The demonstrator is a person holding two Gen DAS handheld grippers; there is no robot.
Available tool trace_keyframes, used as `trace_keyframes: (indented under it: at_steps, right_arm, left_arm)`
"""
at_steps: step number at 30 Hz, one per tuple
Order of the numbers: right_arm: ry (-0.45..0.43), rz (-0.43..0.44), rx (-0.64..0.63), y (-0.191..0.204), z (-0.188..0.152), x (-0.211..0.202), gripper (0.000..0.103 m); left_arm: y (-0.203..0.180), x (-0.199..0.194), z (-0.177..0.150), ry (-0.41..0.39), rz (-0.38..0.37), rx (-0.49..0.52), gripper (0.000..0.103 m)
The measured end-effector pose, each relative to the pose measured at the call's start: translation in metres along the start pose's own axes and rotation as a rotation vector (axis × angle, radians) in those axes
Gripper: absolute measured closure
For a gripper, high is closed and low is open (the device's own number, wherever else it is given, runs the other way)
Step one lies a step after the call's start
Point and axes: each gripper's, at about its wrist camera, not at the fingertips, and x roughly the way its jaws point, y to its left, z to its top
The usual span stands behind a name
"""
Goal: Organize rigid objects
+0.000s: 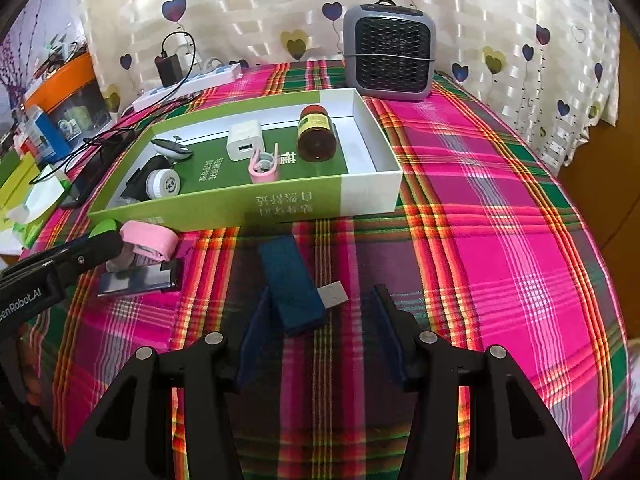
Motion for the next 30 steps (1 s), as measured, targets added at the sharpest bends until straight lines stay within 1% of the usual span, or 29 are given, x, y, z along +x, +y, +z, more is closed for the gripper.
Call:
trace_keyframes:
  at_steps: [9, 16, 19, 27, 30]
  right_arm:
    - [0.001, 0.049, -0.043, -0.002, 0.001, 0.002, 0.051]
    - [-0.021, 0.052, -0.141, 0.012, 0.006, 0.002, 0.051]
    - [-0.015, 0.050, -0.171, 0.016, 0.008, 0.006, 0.051]
    - [0.012, 0.077, -0.166, 0.014, 0.009, 0.011, 0.052]
    - [0.010, 0.078, -0.163, 0.014, 0.010, 0.011, 0.057]
  left_arm:
    - [-0.001, 0.002, 0.001, 0.007, 0.006, 0.006, 0.066]
    - [0.001, 0.003, 0.001, 0.008, 0.004, 0.003, 0.066]
    - [0.000, 0.003, 0.001, 0.010, 0.003, -0.004, 0.066]
    - [0.003, 0.005, 0.001, 0.009, -0.005, -0.025, 0.066]
    - [0.003, 0.005, 0.003, 0.005, -0.001, -0.028, 0.066]
